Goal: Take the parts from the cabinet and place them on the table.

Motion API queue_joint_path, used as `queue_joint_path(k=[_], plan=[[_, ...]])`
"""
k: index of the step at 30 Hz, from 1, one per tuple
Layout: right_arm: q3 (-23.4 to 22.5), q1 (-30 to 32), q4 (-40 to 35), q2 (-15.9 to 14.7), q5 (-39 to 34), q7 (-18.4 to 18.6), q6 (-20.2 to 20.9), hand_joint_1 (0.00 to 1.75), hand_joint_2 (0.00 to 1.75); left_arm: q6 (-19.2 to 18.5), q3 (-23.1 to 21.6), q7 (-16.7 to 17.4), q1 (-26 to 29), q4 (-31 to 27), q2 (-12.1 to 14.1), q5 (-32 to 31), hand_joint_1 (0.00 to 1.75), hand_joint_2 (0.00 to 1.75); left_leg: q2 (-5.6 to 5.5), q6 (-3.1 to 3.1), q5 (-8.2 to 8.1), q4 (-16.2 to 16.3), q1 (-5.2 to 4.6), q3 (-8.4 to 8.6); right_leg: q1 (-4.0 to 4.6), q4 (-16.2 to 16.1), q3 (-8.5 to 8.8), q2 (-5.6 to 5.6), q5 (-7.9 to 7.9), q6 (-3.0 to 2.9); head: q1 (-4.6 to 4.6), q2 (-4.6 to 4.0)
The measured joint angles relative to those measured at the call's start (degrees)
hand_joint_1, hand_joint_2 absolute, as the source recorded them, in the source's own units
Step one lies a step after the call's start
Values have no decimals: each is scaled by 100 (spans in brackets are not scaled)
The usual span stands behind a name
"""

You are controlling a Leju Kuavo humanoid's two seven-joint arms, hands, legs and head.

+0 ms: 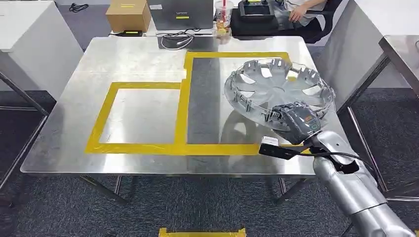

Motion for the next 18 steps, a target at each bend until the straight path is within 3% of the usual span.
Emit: queue_joint_path(k=[1,3,4,6,7,8,9,10,12,13,16,17,18], plan=[[30,-74,164,26,-52,-50,-26,171,175,2,0,0,4,0,0,2,0,175,0,-14,1,-2,13,2,13,3,-4,4,-3,-34,2,0],[88,-222,493,92,-180,-151,-64,171,175,9,2,-2,2,-13,-4,-9,0,175,15,-91,-112,124,40,-78,-51,-20,15,4,13,-92,5,0],[107,-277,642,118,-224,-186,-112,171,175,4,0,-2,-3,-17,-4,-24,0,175,30,-125,-298,415,49,-201,-51,-19,16,3,10,-141,-20,0],[153,-367,979,175,-333,-263,-215,171,175,4,0,0,-8,-22,0,-39,0,175,45,-178,-732,1394,69,-666,-36,-16,11,1,12,-162,-17,0],[171,-398,1154,210,-394,-284,-234,171,175,-2,0,0,-7,-22,2,-61,0,175,53,-185,-849,1792,72,-867,-28,-16,12,1,11,-163,-17,0],[190,-421,1271,230,-420,-300,-238,171,175,-2,0,0,-8,-24,2,-68,0,175,64,-182,-831,1947,73,-969,-22,-15,13,3,10,-163,-17,0],[217,-438,1405,245,-446,-333,-252,171,175,-4,-2,0,-12,-28,2,-77,0,175,64,-162,-663,1757,73,-906,-13,-15,18,5,10,-163,-17,0],[243,-450,1543,254,-471,-372,-280,171,175,-15,-2,7,-21,-31,2,-87,0,175,64,-132,-425,1345,72,-725,-1,-16,24,7,9,-162,-17,0],[271,-498,1776,271,-510,-431,-383,171,175,-22,-7,18,-43,-44,15,-129,0,175,61,-11,59,263,42,-202,17,-20,32,15,9,-162,-17,0],[295,-553,1945,297,-510,-468,-459,171,175,-24,-7,35,-64,-46,46,-138,0,175,69,39,-8,55,9,-88,35,-21,21,18,10,-155,-6,0],[365,-611,2319,326,-492,-514,-605,171,175,-37,-11,50,-91,-50,50,-181,0,175,84,69,7,40,-26,-99,30,-50,27,3,19,-86,-11,0],[389,-648,2408,337,-468,-538,-647,171,175,-37,-11,57,-97,-50,52,-181,0,175,86,105,42,-25,-23,-30,50,-80,44,4,35,-39,-15,0],[407,-672,2495,341,-455,-571,-687,171,175,-44,-11,66,-104,-52,44,-190,0,175,102,114,117,-150,45,46,34,-9,1,-4,-7,-44,-9,0]])
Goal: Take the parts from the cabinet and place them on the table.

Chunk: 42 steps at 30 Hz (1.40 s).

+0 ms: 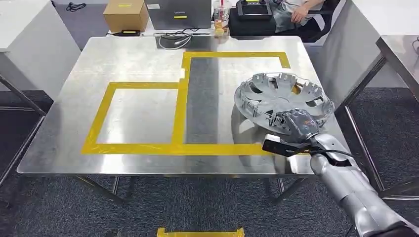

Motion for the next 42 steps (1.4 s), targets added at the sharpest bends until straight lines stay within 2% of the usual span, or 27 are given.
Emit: queue_joint_path(k=[1,3,5,6,7,9,10,11,13,15,16,19,20,21,22,24,25,26,27,29,31,34,36,37,40,41,42], plan=[[19,-54,128,9,4,-46,-33,171,175,-17,-4,4,-23,-2,-2,-7,0,175,-1,51,29,-44,-11,28,10,214,-102,5,-136,-19,13,0],[90,-107,334,26,31,-101,-59,171,175,-20,-7,15,-65,0,-9,-9,0,175,-4,57,35,-43,-13,23,-5,1151,-537,6,-520,-51,9,0],[160,-124,514,68,68,-157,-79,171,175,-31,-20,20,-70,0,-9,-28,0,175,-7,56,33,-36,-13,19,-21,1827,-882,4,-700,-2,9,0],[186,-154,579,90,90,-184,-85,171,175,-33,-24,24,-70,0,-11,-39,0,175,-8,50,29,-30,-9,22,-40,1741,-853,4,-630,52,7,0],[230,-214,649,114,114,-225,-92,171,175,-42,-33,28,-77,0,-15,-52,0,175,-8,34,18,-14,-6,22,-66,1385,-677,2,-459,123,9,0],[317,-353,752,157,146,-286,-100,171,175,-46,-65,28,-106,0,-24,-68,0,175,-6,-38,-35,76,6,11,-114,234,-83,-8,-53,233,9,0],[359,-416,798,195,146,-328,-105,171,175,-50,-81,28,-129,0,-20,-85,0,175,-3,-91,-80,145,-28,-30,-98,42,27,-17,-47,177,2,0],[400,-456,824,238,146,-347,-109,171,175,-55,-103,28,-149,0,-17,-96,0,175,4,-121,-104,184,-36,-37,-86,20,37,8,-15,96,-9,0],[466,-503,872,291,129,-398,-157,171,175,-61,-122,28,-157,0,-15,-114,0,175,3,-169,-93,162,-16,-44,-42,55,21,7,-18,12,2,0],[566,-557,898,361,96,-465,-194,171,175,-61,-155,37,-168,-2,-15,-129,0,175,7,-220,-129,216,11,-61,-105,26,25,16,15,-59,0,0],[597,-581,907,378,87,-509,-216,171,175,-79,-177,39,-177,-4,-20,-142,0,175,2,-260,-276,389,13,-133,-103,26,26,17,16,-99,-13,0],[778,-607,913,443,63,-651,-367,171,175,-87,-236,48,-182,-2,-13,-175,0,175,3,-340,-922,1688,44,-732,-74,31,11,20,18,-126,-15,0],[861,-605,915,472,63,-699,-415,171,175,-96,-260,52,-179,-2,-11,-179,0,175,3,-340,-990,1995,47,-884,-59,33,9,25,18,-127,-18,0],[918,-604,915,494,61,-732,-450,171,175,-98,-273,59,-179,-2,-9,-179,0,175,2,-326,-913,1990,46,-893,-47,33,10,34,18,-127,-17,0],[983,-605,913,529,48,-769,-509,171,175,-103,-282,61,-181,-2,-2,-179,0,175,0,-297,-716,1701,45,-767,-32,33,12,42,18,-127,-18,0],[1084,-608,872,577,39,-837,-617,171,175,-105,-293,57,-182,-2,13,-171,0,175,-5,-178,-222,683,16,-268,11,29,29,52,18,-126,-18,0],[1147,-608,833,596,26,-865,-688,171,175,-103,-297,42,-181,-2,30,-166,0,175,-5,-80,-114,251,-25,-65,-7,23,29,51,18,-126,-15,0],[1215,-622,821,605,11,-887,-765,171,175,-109,-306,28,-174,-2,51,-164,0,175,35,-42,-136,225,-50,-45,53,16,6,49,32,-104,7,0],[1272,-611,819,621,0,-894,-820,171,175,-103,-321,9,-174,-2,75,-159,0,175,32,-33,-130,202,-91,-58,-14,18,-7,38,32,-99,-13,0],[1360,-604,762,636,-35,-942,-926,171,175,-100,-337,2,-148,-2,103,-122,0,175,30,-5,-115,185,-109,-70,-16,-15,-7,30,58,-58,-15,0],[1440,-603,706,603,-88,-981,-1054,171,175,-101,-354,-26,-140,-2,103,-116,0,175,44,3,18,-37,-42,46,2,61,-78,12,16,-28,2,0],[1556,-640,655,538,-234,-1025,-1272,171,175,-103,-408,-42,-125,-2,92,-107,0,175,30,46,41,-59,-37,26,-23,1308,-659,15,-537,-91,2,0],[1637,-637,629,507,-313,-1038,-1281,171,175,-103,-431,-44,-105,-2,90,-100,0,175,19,42,34,-50,-36,25,-33,1821,-931,12,-619,-26,7,0],[1683,-637,618,485,-334,-1034,-1272,0,0,-103,-435,-44,-102,-2,87,-98,0,175,8,35,27,-44,-29,31,-50,1632,-848,12,-508,34,4,0],[1757,-690,572,457,-424,-1005,-1222,0,0,-103,-437,-81,-99,-4,85,-55,0,175,-15,-62,-64,90,-12,8,-99,121,-100,-20,50,195,9,0],[1797,-724,570,457,-475,-997,-1184,0,0,-105,-437,-90,-101,-4,101,-33,0,0,-16,-115,-119,175,-54,-49,-60,75,-33,-15,12,106,9,0],[1816,-737,544,457,-512,-994,-1167,0,0,-112,-437,-92,-98,-4,103,13,0,0,-10,-137,-137,195,-55,-56,-66,74,-70,5,17,32,-7,0]])
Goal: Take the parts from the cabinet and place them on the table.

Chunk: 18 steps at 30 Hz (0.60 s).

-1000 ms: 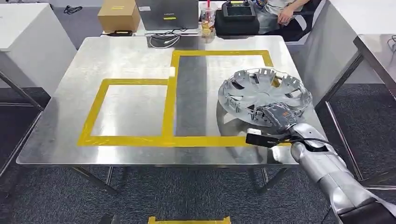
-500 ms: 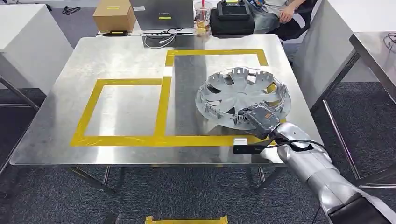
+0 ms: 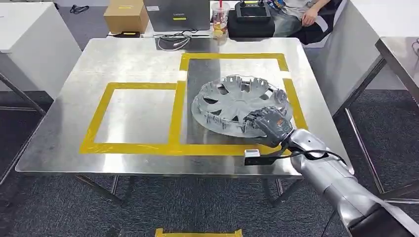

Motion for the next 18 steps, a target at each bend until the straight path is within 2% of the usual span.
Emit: queue_joint_path(k=[2,3,4,5,7,8,9,10,11,13,14,15,16,17,18], plan=[[55,-8,-22,0,-44,2,39,0,0,-2,0,2,17,0,2,50,0,0,7,-16,-2,-6,22,-3,31,4,-5,8,-6,-59,7,0],[85,-22,-28,0,-61,20,63,0,0,-2,0,11,24,0,4,63,0,0,9,-30,-16,9,36,-13,-15,-9,0,10,13,-99,-5,0],[111,-39,-39,2,-72,52,81,0,0,-2,-2,20,28,0,2,74,0,0,7,-81,-83,85,53,-69,-22,-11,7,18,16,-110,-2,0],[138,-55,-55,2,-94,81,85,0,0,2,-2,20,30,0,2,103,0,0,7,-123,-274,351,65,-167,-22,-11,10,17,11,-148,-18,0],[188,-78,-76,9,-129,107,111,0,0,13,0,33,35,0,9,118,0,0,7,-175,-727,1304,86,-597,-11,-10,8,19,11,-150,-20,0],[208,-78,-74,20,-140,120,151,0,0,18,0,33,42,0,9,129,0,0,7,-182,-857,1701,93,-794,-4,-9,8,19,10,-150,-17,0],[234,-78,-76,22,-162,131,195,0,0,26,0,33,51,0,7,149,0,0,7,-180,-862,1876,99,-895,2,-8,8,19,9,-151,-17,0],[251,-87,-76,26,-179,153,245,0,0,44,0,33,63,2,9,171,0,0,7,-164,-735,1752,100,-851,7,-8,14,22,9,-149,-17,0],[282,-108,-87,35,-216,184,376,0,0,83,0,31,67,0,9,195,0,0,7,-139,-509,1373,100,-680,13,-8,20,30,8,-148,-17,0],[315,-185,-116,39,-275,236,580,0,0,118,0,15,67,0,15,223,0,0,1,-41,-23,307,87,-152,23,-12,38,44,8,-146,-17,0],[337,-252,-120,48,-363,330,900,0,0,120,0,11,66,0,48,230,0,0,-1,2,-63,51,54,-19,32,-12,33,49,10,-138,-9,0],[365,-329,-118,44,-459,422,1257,0,0,120,-2,4,69,0,46,230,0,0,11,8,-49,39,30,-35,53,-12,18,51,13,-128,-11,0],[404,-385,-118,39,-647,571,1877,0,0,120,0,2,71,0,61,234,0,0,11,14,-53,47,16,-38,42,-15,14,50,20,-110,-20,0],[431,-440,-113,33,-842,696,2442,0,0,118,0,2,79,0,79,238,0,0,10,28,-48,47,2,-38,24,-37,23,48,32,-63,-11,0],[444,-506,-94,26,-1196,890,3250,0,0,98,-2,4,79,0,92,236,0,0,10,71,-14,1,-1,-22,31,-75,33,49,56,-21,-17,0]])
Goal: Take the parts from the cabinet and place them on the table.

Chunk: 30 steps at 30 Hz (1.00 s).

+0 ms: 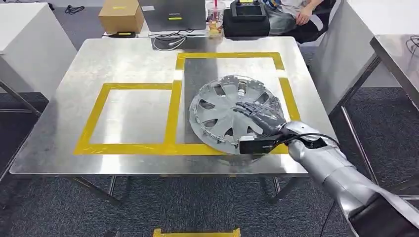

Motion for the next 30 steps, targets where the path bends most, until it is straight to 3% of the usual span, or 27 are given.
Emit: queue_joint_path(k=[1,2,3,4,6,7,8,10,11,13,15,16,17,19,21,22,23,24,26,27,30], plan=[[-20,-63,39,-15,-351,182,721,0,0,-30,0,11,-7,-2,9,-9,0,0,9,44,85,-127,73,94,7,22,-46,-8,-26,20,7,0],[-33,-163,96,-24,-610,238,1196,0,0,-48,-11,13,-26,-4,9,-20,0,0,17,72,121,-178,48,115,12,208,-124,-12,-146,-2,20,0],[-37,-276,206,-61,-927,284,1776,0,0,-83,-44,22,-48,-4,13,-33,0,0,13,99,139,-176,47,98,7,599,-309,-17,-345,-40,17,0],[-50,-358,287,-94,-1130,314,2067,0,0,-90,-61,31,-59,-4,22,-33,0,0,7,100,138,-174,43,89,11,1104,-535,-14,-546,-63,17,0],[-177,-447,504,-157,-1550,327,2269,0,0,-98,-83,31,-52,-4,24,6,0,0,-9,102,137,-167,28,87,11,1870,-891,-16,-770,-38,18,0],[-247,-488,575,-168,-1687,334,2233,0,0,-98,-83,26,-45,-4,22,42,0,0,-9,101,136,-161,27,88,10,1832,-879,-17,-726,-2,17,0],[-341,-540,625,-184,-1813,349,2136,0,0,-96,-83,6,-40,-4,22,74,0,0,-9,99,132,-153,27,88,11,1521,-720,-18,-583,49,18,0],[-558,-616,638,-212,-1885,391,1609,0,0,-79,-83,-26,-35,-4,11,136,0,0,-8,72,109,-117,27,90,10,410,-154,-32,-169,130,17,0],[-656,-626,636,-227,-1784,397,1202,0,0,-61,-83,-46,-28,-4,2,177,0,0,-9,46,90,-89,22,74,14,-19,48,-65,-90,92,20,0],[-831,-518,472,-293,-1285,426,-210,0,0,40,-83,-74,2,-4,-31,219,0,0,-21,5,69,-50,-17,42,47,-25,84,-59,-56,-12,11,0],[-988,-257,169,-358,-650,410,-1656,0,0,109,-101,-74,35,-4,-81,225,0,0,-15,-27,72,-59,-1,45,71,-31,80,-56,-47,-48,7,0],[-1060,-127,23,-376,-361,399,-2194,0,0,144,-114,-70,34,-4,-79,223,0,0,-15,-55,33,-27,4,28,-18,-62,110,-52,-28,-78,17,0],[-1106,0,-86,-389,-56,402,-2647,0,0,162,-138,-61,32,-4,-118,214,0,0,-13,-105,-68,89,9,-24,-15,-63,122,-50,-33,-106,4,0],[-1154,232,-253,-404,524,402,-3447,0,0,186,-175,-31,10,-7,-146,190,0,0,-13,-187,-489,865,62,-358,-20,-63,129,-47,-39,-149,-28,0],[-1240,521,-401,-407,1091,316,-3949,0,0,223,-197,20,-5,-7,-171,190,0,0,-12,-240,-788,1695,102,-758,-13,-62,130,-46,-41,-151,-28,0],[-1424,728,-554,-404,1494,178,-4115,0,0,232,-214,28,-8,-7,-177,192,0,0,-10,-248,-755,1801,113,-820,-13,-61,131,-46,-42,-151,-26,0],[-1647,934,-699,-354,1643,-36,-4146,0,0,247,-232,39,-10,-7,-184,223,0,0,-9,-247,-592,1586,121,-731,-13,-61,133,-46,-42,-150,-28,0],[-1863,1114,-818,-304,1623,-199,-4164,0,0,271,-236,48,-14,-9,-188,232,0,0,-9,-235,-360,1165,121,-525,-12,-61,135,-41,-42,-149,-26,0],[-2272,1399,-1043,-162,1382,-447,-4199,0,0,284,-240,48,-33,-15,-192,267,0,0,-12,-154,73,93,106,34,-14,-63,147,-24,-40,-146,-33,0],[-2453,1541,-1166,-76,1000,-662,-4212,0,0,300,-240,48,-53,-15,-186,308,0,0,-3,-136,-37,-65,74,115,36,-62,131,-27,-42,-125,-26,0],[-2807,2014,-1596,114,-226,-936,-4221,0,0,339,-240,9,-9,-15,-192,442,0,0,-13,-63,-30,-56,39,93,10,-91,146,-41,-29,-34,-24,0]])
